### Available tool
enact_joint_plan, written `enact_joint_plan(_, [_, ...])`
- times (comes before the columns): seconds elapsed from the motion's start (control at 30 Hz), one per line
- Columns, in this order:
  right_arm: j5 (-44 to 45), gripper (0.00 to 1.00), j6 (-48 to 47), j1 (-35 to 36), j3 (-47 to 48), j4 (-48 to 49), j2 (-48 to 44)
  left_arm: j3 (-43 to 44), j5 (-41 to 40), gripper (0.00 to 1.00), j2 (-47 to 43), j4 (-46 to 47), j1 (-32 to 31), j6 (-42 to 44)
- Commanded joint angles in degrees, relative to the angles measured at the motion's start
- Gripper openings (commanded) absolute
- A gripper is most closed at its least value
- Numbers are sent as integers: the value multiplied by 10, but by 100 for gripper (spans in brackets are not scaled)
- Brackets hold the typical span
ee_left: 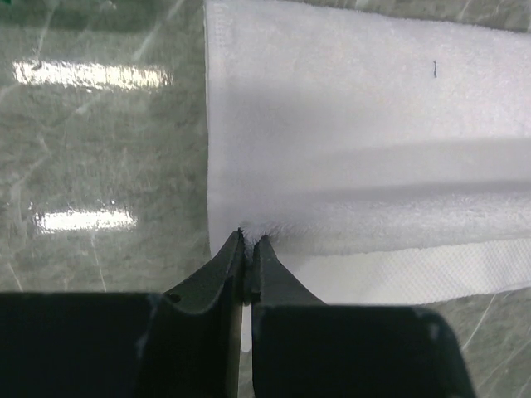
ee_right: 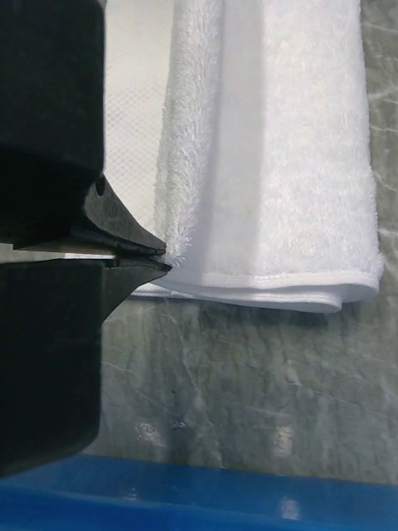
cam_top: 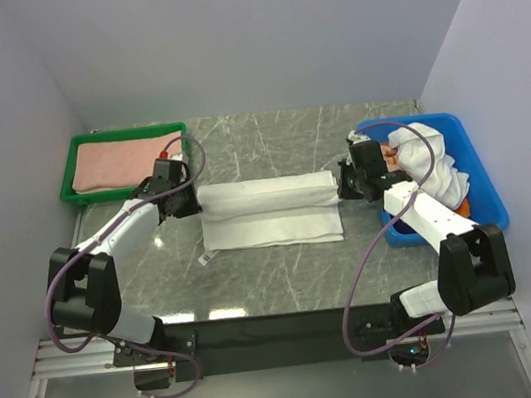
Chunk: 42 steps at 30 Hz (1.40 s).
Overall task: Fold and stack the towels
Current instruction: Fold the towel
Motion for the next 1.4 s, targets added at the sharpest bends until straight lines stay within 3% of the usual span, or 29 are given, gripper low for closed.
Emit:
enact_joint_plan(0.0, [35,0,7,-9,-12,2,-29,-17,-27,1,-21,-3,11,-1])
enact_joint_plan(0.77, [36,0,18,-8,-29,-17,-49,-30,-23,1,-73,-31,11,-15])
enact_joint_plan(1.17, [13,0,38,-8,-73,-13,-33,-120,3,1,-83,6,9,-64])
enact_joint_plan(1.37, [1,5,41,-7,-79,-7,4,-149,18,10,-50,33,9,-92])
